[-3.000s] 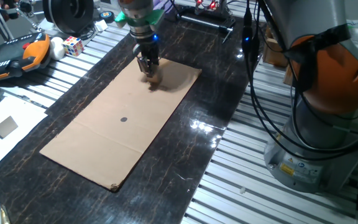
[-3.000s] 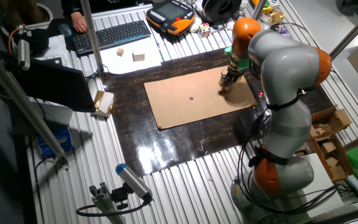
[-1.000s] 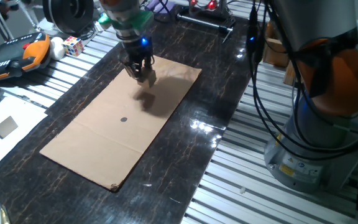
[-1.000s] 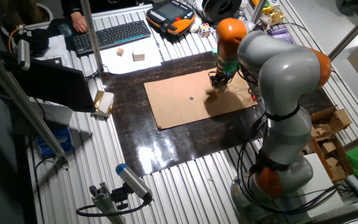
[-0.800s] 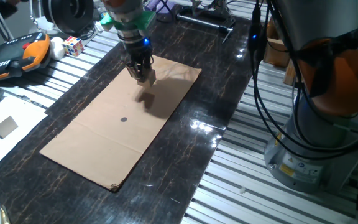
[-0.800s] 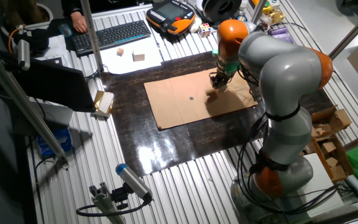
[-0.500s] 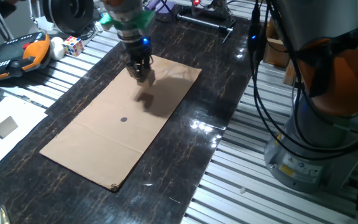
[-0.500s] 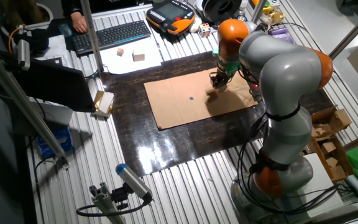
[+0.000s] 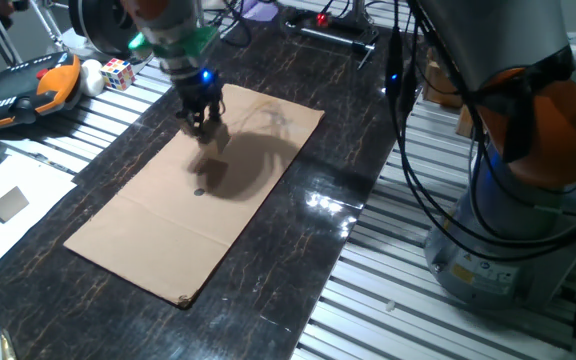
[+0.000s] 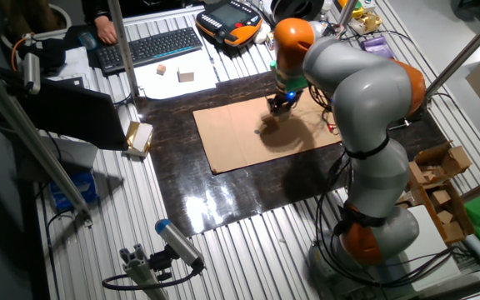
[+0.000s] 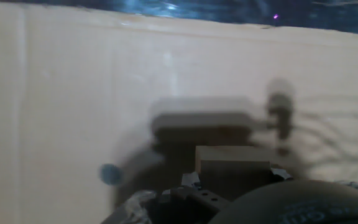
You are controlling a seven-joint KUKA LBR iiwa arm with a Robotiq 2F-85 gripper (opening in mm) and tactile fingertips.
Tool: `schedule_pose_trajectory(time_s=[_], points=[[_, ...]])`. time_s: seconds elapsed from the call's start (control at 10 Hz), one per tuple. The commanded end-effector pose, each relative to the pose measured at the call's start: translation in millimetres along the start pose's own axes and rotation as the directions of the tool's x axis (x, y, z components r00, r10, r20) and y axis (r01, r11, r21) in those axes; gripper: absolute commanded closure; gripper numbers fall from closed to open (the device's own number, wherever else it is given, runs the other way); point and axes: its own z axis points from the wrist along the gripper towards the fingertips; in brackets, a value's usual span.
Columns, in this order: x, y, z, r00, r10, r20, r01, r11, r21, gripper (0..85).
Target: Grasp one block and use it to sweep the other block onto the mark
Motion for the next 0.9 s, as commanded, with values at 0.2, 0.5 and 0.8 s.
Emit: schedule_pose_trajectory(time_s=[0.2,0.5,0.8], points=[[-4.9,68.9,-2.0,0.999,0.04,0.001,-0.04,0.999,-0.01,58.3],[-1.3,98.5,8.3,0.996,0.09,0.007,-0.09,0.995,-0.034,59.3],[0.6,109.7,19.3,0.995,0.098,0.019,-0.097,0.995,-0.036,59.0]])
